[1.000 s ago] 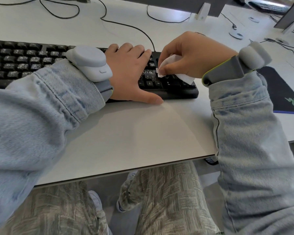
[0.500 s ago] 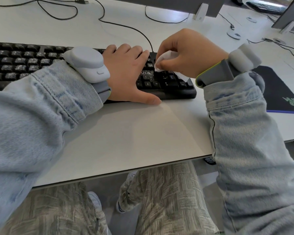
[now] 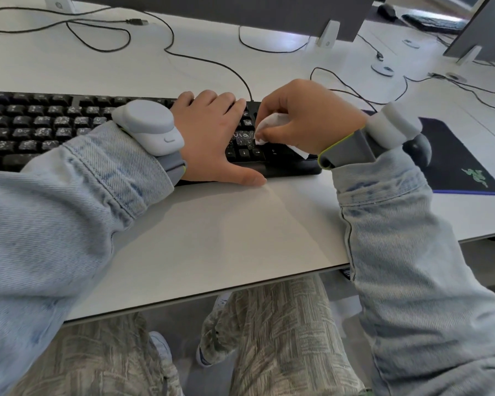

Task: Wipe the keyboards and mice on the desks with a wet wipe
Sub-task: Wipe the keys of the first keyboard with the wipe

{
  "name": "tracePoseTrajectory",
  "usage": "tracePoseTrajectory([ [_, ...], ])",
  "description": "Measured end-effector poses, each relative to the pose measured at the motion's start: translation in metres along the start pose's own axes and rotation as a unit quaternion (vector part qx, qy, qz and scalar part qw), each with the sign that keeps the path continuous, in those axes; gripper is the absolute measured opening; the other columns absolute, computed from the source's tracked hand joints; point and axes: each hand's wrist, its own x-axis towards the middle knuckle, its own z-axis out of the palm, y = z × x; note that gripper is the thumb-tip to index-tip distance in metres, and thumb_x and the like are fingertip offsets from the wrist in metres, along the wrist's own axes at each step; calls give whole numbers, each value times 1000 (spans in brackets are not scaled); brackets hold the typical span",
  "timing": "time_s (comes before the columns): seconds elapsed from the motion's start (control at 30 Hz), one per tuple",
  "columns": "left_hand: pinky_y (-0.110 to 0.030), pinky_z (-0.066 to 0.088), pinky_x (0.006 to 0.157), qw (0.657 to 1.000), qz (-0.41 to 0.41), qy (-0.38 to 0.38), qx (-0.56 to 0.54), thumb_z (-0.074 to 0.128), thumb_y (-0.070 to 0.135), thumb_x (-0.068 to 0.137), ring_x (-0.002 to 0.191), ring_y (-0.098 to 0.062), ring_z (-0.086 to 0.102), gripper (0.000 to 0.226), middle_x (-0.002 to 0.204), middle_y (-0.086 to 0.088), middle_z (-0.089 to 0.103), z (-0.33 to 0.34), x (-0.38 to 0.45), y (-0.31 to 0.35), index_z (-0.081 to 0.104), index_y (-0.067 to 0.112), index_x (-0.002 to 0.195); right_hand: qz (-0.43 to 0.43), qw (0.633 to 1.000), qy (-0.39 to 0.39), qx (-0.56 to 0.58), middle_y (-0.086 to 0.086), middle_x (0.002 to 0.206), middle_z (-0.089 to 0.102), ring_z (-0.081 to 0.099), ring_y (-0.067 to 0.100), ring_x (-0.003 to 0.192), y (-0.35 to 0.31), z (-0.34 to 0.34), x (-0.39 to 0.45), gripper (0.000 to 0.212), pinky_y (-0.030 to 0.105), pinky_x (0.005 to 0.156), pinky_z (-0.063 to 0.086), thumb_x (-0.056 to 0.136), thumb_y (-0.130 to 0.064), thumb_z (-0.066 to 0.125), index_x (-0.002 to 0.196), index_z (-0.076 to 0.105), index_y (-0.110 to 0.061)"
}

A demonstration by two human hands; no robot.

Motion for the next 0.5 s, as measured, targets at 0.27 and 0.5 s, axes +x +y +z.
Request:
tracePoseTrajectory([
  [0.27, -49, 28, 114, 1000, -7, -18, 1, 14, 106, 48, 136, -29, 36, 143, 152, -3, 35, 0, -1, 0, 21, 11, 154, 18, 999, 24, -42, -5, 82, 66, 58, 16, 82, 11, -5, -2, 11, 28, 67, 43, 81, -27, 67, 89, 70, -20],
  [0.5, -49, 27, 114, 1000, -6, -17, 0, 14, 105, 47, 136, -29, 35, 143, 152, -2, 35, 0, -1, -1, 21, 10, 154, 29, 998, 13, -51, -12, 74, 58, 53, 11, 77, 20, -10, -11, 10, 18, 58, 35, 82, -28, 69, 89, 71, -22],
])
